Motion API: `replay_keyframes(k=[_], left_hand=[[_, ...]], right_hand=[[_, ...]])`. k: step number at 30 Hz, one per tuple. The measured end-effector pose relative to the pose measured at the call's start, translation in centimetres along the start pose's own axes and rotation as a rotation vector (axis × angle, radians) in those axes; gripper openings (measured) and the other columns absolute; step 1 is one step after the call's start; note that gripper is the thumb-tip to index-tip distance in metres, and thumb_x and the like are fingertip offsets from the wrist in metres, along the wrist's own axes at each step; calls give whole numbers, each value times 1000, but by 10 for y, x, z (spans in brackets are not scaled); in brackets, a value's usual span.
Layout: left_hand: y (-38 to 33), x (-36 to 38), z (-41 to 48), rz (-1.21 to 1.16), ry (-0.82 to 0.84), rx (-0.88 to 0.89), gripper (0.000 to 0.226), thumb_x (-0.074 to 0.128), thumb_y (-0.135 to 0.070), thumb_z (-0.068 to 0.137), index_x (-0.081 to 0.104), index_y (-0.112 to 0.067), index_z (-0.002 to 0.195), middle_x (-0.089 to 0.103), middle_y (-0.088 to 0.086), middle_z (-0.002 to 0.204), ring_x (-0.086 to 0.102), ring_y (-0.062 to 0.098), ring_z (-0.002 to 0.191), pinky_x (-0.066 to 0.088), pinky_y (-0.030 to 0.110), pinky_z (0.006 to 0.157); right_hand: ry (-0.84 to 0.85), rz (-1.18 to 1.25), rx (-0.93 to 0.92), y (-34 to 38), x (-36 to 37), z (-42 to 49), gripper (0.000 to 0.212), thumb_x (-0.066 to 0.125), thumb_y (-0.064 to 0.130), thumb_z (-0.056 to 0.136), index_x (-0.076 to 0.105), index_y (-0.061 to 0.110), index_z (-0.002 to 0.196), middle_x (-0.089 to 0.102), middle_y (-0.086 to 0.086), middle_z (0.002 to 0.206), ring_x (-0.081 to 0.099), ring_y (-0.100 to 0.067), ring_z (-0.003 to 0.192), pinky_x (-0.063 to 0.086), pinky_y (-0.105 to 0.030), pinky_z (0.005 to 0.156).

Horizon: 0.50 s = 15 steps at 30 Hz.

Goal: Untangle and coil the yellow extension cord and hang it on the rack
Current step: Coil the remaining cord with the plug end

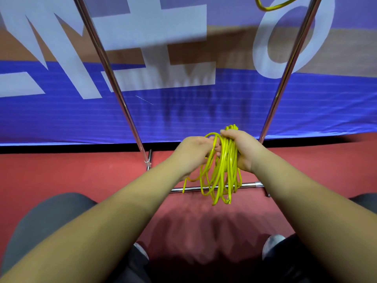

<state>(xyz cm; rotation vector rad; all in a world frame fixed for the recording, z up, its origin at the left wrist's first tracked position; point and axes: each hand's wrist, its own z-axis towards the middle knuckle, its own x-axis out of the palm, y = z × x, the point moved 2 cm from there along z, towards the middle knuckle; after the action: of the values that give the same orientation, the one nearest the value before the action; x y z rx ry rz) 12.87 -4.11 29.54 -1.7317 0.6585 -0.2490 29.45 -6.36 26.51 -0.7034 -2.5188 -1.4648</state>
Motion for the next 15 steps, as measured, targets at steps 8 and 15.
replay_keyframes(k=[8,15], left_hand=[[6,-2,1,504,-216,218,16,87,-33,80,73,-25,76,67,-6,77,59,3,68,44,21,67],[3,-54,23,915,31,268,93,88,-31,76,32,-23,149,32,1,155,41,28,140,42,41,111]], right_hand=[[90,-51,39,1,7,-5,14,67,11,100,73,4,88,73,-7,82,73,-20,69,60,-34,70],[230,-325,96,22,7,-19,18,69,16,96,66,13,79,58,-3,72,58,-16,59,53,-35,65]])
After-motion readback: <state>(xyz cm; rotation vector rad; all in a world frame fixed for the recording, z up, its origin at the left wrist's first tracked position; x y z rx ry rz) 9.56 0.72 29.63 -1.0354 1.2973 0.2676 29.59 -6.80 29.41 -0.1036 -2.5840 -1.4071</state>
